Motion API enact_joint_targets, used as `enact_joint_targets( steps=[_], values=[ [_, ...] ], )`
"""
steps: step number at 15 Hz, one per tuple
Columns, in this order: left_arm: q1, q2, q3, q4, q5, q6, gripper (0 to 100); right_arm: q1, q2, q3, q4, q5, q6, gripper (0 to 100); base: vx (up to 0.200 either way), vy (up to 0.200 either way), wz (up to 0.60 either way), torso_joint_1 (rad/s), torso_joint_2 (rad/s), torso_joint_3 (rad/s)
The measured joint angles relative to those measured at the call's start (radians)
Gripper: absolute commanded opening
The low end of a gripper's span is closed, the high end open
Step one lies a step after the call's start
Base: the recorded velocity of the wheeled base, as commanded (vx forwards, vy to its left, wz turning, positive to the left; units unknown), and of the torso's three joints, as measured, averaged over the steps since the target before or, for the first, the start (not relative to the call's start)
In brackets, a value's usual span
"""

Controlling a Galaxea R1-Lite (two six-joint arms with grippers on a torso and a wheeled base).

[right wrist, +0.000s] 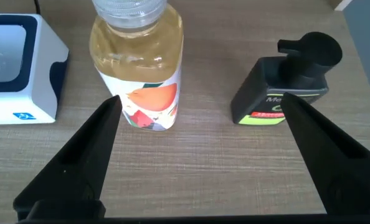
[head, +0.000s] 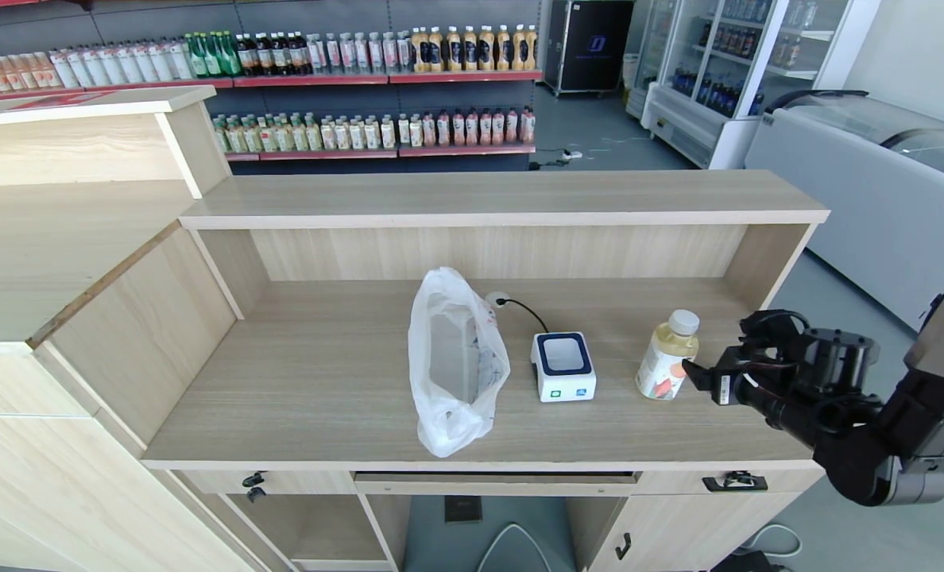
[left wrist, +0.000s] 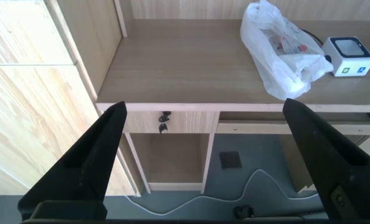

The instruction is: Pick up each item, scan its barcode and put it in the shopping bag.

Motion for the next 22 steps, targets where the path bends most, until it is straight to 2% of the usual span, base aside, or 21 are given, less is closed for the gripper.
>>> enact_joint_targets(
  steps=[6,22],
  values=[
    [0.000,0.000,0.000,0.000,0.000,0.000,100,0.058,0.119,-0.151,0.001,-0.017,0.000,100,0.000,0.000,0.00,0.000,0.00,0.000],
    [0.000,0.000,0.000,0.000,0.000,0.000,100,0.110,0.309,-0.368,0.020,-0.015,-0.002,100,0.000,0.000,0.00,0.000,0.00,0.000]
  ],
)
